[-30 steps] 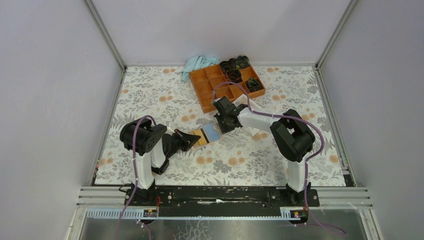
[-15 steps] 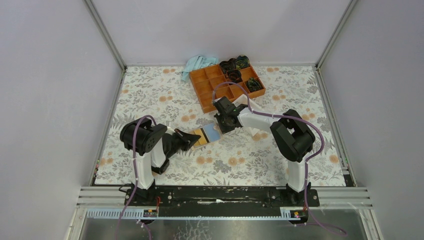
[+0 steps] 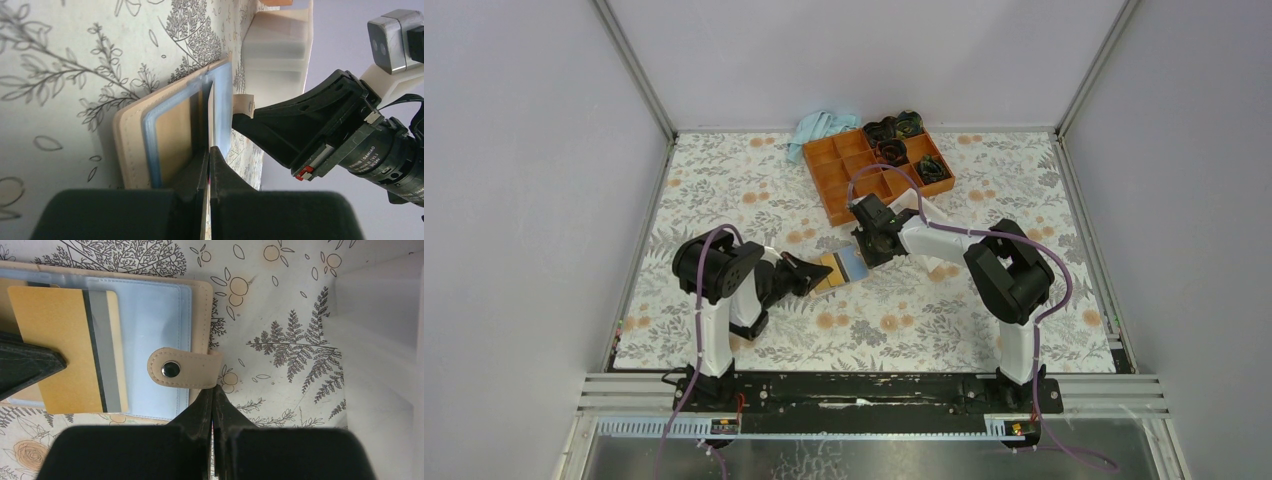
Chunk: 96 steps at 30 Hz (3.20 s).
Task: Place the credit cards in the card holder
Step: Insert the credit card into the card holder.
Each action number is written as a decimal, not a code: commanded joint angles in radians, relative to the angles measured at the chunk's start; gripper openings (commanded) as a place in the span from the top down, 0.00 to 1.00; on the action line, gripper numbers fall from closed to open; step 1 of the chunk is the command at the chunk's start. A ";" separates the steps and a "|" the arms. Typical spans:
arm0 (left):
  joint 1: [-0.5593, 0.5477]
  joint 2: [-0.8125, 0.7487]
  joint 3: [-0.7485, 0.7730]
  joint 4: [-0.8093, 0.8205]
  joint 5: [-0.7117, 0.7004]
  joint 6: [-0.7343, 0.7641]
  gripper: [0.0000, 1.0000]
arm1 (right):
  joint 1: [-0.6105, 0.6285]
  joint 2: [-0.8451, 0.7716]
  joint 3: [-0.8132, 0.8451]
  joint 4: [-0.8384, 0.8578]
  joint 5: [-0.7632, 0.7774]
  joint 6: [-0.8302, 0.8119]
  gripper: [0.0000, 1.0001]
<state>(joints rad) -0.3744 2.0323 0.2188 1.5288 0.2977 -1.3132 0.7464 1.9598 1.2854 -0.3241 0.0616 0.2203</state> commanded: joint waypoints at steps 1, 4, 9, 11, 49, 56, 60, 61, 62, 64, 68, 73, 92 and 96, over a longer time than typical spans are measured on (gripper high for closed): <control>-0.006 0.016 0.023 -0.015 0.056 0.057 1.00 | 0.020 0.026 0.002 -0.065 -0.033 -0.010 1.00; -0.007 0.007 0.016 -0.022 0.047 0.065 1.00 | 0.021 0.030 0.000 -0.066 -0.037 -0.012 1.00; -0.007 0.016 0.017 -0.018 0.049 0.066 0.86 | 0.021 0.028 -0.008 -0.061 -0.043 -0.011 1.00; -0.010 0.024 0.022 -0.013 0.054 0.061 0.79 | 0.022 0.028 -0.009 -0.061 -0.043 -0.011 1.00; -0.135 -0.359 0.365 -1.228 -0.161 0.480 0.49 | 0.022 0.025 0.016 -0.083 -0.063 -0.021 1.00; -0.143 -0.412 0.393 -1.354 -0.238 0.519 0.45 | 0.022 0.030 0.024 -0.084 -0.068 -0.021 1.00; -0.143 -0.419 0.389 -1.375 -0.255 0.525 0.43 | 0.022 0.030 0.027 -0.086 -0.072 -0.023 1.00; -0.143 -0.417 0.389 -1.378 -0.257 0.525 0.43 | 0.021 0.029 0.026 -0.086 -0.071 -0.024 1.00; -0.143 -0.415 0.390 -1.381 -0.257 0.526 0.43 | 0.022 0.028 0.026 -0.086 -0.071 -0.025 1.00; -0.143 -0.414 0.389 -1.383 -0.257 0.527 0.42 | 0.021 0.028 0.025 -0.084 -0.071 -0.024 1.00; -0.144 -0.415 0.390 -1.390 -0.264 0.529 0.41 | 0.022 0.031 0.024 -0.081 -0.075 -0.025 1.00; -0.143 -0.417 0.402 -1.414 -0.279 0.540 0.40 | 0.022 0.020 0.016 -0.073 -0.077 -0.025 1.00; -0.146 -0.450 0.396 -1.431 -0.315 0.522 0.25 | 0.022 0.027 0.020 -0.075 -0.086 -0.024 1.00; -0.146 -0.467 0.399 -1.445 -0.330 0.522 0.24 | 0.022 0.029 0.023 -0.074 -0.090 -0.024 1.00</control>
<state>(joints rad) -0.5251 1.5658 0.6323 0.2207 0.0360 -0.8173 0.7528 1.9640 1.2984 -0.3580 0.0051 0.2054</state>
